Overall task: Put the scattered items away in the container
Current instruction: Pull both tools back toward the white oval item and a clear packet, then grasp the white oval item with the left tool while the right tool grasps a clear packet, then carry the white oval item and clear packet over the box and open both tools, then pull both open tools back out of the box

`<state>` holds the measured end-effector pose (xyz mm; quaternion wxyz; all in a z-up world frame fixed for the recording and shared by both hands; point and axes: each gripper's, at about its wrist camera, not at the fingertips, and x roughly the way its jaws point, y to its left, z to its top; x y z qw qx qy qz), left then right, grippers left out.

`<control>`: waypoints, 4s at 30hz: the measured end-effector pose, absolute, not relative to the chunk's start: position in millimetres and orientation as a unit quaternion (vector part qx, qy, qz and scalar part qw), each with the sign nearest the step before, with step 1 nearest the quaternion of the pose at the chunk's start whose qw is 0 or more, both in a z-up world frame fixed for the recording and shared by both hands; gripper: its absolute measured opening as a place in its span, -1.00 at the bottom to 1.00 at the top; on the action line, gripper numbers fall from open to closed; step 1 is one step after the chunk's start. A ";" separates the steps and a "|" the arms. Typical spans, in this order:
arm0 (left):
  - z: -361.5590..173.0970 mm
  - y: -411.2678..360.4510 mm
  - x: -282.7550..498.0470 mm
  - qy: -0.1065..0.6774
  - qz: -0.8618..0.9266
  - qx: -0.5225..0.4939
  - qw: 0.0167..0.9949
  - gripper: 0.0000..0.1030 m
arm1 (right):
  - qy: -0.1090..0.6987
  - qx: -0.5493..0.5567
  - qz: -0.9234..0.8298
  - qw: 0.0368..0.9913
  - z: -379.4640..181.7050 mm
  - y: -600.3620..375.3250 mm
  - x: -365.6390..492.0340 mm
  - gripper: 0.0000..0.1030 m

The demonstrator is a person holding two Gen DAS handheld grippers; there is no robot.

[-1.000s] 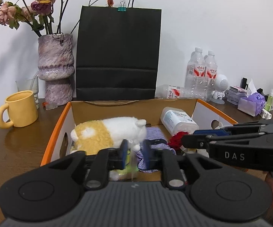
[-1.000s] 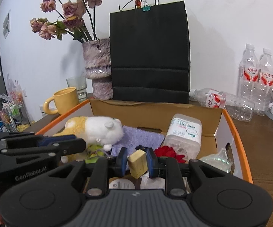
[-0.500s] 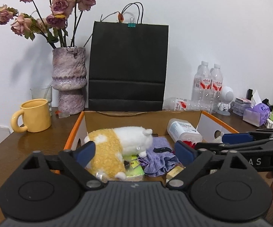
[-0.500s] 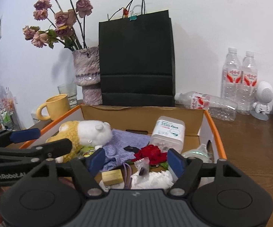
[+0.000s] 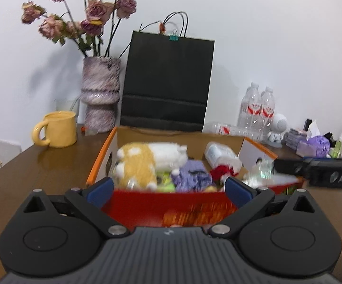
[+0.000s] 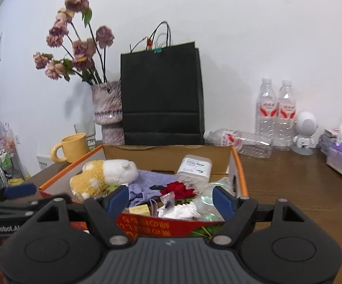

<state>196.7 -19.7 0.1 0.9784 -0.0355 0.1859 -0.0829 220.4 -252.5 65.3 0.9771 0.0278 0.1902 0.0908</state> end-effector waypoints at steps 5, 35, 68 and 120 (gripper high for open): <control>-13.0 -17.2 186.3 0.225 -0.085 -0.038 0.970 0.95 | 0.197 0.010 0.094 0.976 54.8 -262.5 195.7 0.49; -42.5 -55.5 242.5 0.316 -0.058 -0.005 0.947 -0.44 | 0.323 -0.030 0.141 0.936 -1.9 -251.5 232.7 -0.67; -32.7 -39.2 205.6 0.295 -0.069 -0.032 0.953 -0.45 | 0.292 -0.035 0.149 0.944 4.5 -245.3 207.1 -0.68; 9.6 -26.9 262.0 0.163 -0.051 -0.060 0.983 1.00 | 0.225 0.002 0.097 0.969 49.2 -227.3 308.2 0.74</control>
